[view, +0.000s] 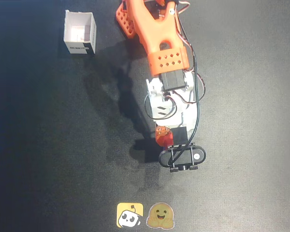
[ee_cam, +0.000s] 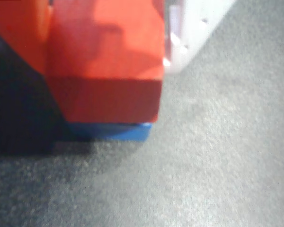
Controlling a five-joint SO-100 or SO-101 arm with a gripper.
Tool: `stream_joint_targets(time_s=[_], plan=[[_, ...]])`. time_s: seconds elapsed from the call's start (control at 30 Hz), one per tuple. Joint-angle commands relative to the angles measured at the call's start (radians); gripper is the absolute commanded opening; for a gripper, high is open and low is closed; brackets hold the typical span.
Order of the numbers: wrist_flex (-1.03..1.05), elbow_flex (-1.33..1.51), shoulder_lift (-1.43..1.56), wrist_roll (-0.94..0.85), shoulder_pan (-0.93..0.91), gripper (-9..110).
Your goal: Put the red cube on top of the blue cube.
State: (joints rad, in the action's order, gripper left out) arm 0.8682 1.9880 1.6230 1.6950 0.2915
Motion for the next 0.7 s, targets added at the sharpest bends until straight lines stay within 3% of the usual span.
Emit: stream_joint_targets(time_s=[0.0, 0.6, 0.67], plan=[[-0.018, -0.003, 0.006, 0.005, 0.008, 11], [-0.031, 0.0, 0.015, 0.003, 0.011, 16], [-0.031, 0.0, 0.018, 0.005, 0.011, 22]])
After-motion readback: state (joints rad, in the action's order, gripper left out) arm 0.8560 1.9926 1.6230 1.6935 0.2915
